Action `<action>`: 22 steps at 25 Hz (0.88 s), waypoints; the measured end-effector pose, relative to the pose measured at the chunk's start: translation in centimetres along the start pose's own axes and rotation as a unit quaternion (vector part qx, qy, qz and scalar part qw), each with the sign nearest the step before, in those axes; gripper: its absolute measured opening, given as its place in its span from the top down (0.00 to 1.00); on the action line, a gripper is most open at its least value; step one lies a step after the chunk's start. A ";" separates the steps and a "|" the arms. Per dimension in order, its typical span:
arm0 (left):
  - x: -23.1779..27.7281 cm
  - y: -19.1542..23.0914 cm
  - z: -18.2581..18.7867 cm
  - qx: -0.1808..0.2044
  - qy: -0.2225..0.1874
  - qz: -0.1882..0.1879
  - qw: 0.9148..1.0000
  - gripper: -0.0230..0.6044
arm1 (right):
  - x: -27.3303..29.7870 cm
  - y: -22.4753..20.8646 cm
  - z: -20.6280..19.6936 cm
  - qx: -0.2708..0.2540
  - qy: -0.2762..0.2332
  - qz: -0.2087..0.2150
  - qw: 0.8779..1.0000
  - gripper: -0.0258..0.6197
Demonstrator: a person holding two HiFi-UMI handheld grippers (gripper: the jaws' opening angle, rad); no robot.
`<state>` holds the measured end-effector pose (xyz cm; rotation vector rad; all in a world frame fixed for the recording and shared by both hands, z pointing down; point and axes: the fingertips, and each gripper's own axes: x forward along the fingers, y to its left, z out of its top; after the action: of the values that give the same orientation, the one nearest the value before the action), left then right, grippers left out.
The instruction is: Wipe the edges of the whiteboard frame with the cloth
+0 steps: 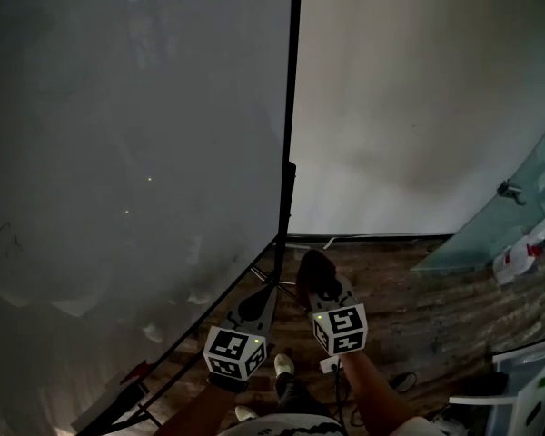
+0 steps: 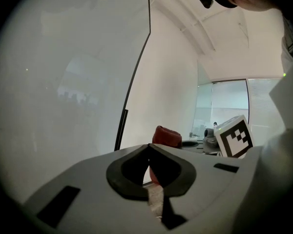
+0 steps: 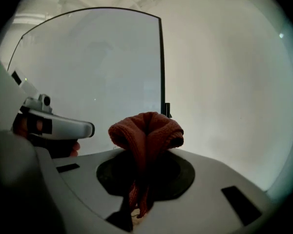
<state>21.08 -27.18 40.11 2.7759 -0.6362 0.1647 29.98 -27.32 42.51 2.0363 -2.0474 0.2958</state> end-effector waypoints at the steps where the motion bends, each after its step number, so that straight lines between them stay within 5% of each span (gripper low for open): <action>1: -0.5 -0.4 0.1 0.001 0.002 -0.002 1.000 0.95 | -0.7 0.2 0.2 0.017 -0.003 0.001 1.000 0.87; 5: -3.0 -2.8 0.7 0.014 0.010 -0.018 1.000 0.95 | -3.9 1.4 1.8 0.095 -0.026 0.026 0.995 0.87; 11: -7.4 -4.6 1.4 0.022 0.009 -0.023 0.999 0.95 | -8.0 4.1 4.1 0.213 -0.077 0.111 0.968 0.87; 22: -12.2 -5.0 2.2 0.024 -0.013 -0.006 1.000 0.95 | -11.2 9.1 5.6 0.184 -0.081 0.140 0.970 0.87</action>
<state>12.45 -18.56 34.67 2.8312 -0.6287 0.1441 20.73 -18.25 33.97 2.0179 -2.5471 0.6235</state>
